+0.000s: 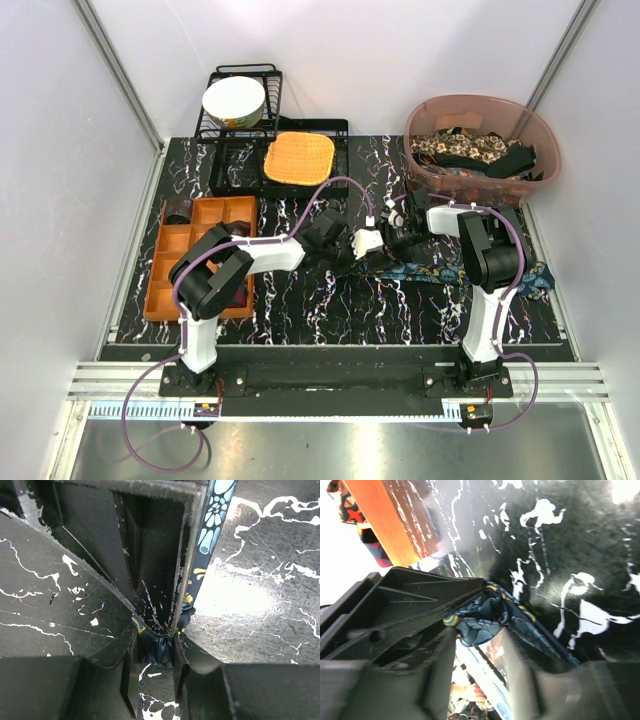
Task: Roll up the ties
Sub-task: Roll the tie at the center of the board.
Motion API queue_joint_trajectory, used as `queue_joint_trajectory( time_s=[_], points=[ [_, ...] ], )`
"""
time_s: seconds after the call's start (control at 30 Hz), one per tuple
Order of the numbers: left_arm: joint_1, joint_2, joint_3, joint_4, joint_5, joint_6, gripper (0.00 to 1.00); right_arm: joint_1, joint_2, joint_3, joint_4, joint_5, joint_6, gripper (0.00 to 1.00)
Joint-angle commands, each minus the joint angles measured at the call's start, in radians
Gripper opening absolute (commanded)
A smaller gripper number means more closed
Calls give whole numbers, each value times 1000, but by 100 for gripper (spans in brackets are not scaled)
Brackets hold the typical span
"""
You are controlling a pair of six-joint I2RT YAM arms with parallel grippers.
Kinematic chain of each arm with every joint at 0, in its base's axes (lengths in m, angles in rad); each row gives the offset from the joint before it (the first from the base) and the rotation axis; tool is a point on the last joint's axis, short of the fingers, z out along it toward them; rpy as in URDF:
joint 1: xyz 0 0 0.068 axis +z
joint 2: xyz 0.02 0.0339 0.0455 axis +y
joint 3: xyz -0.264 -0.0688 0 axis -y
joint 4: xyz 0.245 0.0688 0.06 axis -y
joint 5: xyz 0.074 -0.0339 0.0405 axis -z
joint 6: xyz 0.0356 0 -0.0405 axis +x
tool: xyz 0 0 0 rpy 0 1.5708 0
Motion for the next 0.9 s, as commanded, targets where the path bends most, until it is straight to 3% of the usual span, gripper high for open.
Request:
queue_joint_trajectory(
  time_s=[0.0, 0.03, 0.1, 0.17, 0.3, 0.43, 0.5, 0.7, 0.87],
  points=[
    [-4, 63, -21, -125, -8, 0, 5, 26, 11, 32, 38, -25, 23, 37],
    [-4, 61, -21, -125, -5, 2, 5, 26, 10, 30, 41, -25, 26, 33],
    [-4, 63, -22, -125, -4, 3, 5, 26, 8, 27, 40, -23, 22, 12],
    [-4, 60, -27, -125, 1, 5, 6, 24, 5, 19, 29, -11, 10, 0],
    [2, 55, -36, -114, 25, 2, 10, 14, 8, 9, -40, 76, -48, 0],
    [36, 55, -44, -99, 99, -6, 35, 3, 16, 5, -81, 146, -82, 0],
    [45, 46, -64, -53, 133, 0, 41, 1, 22, 5, -92, 184, -85, 0],
    [83, -8, -162, 171, 261, -1, 53, 1, 37, 15, -118, 248, -98, 0],
    [90, 6, -229, 388, 343, -44, 57, 1, 63, 38, -143, 293, -107, 0]
  ],
)
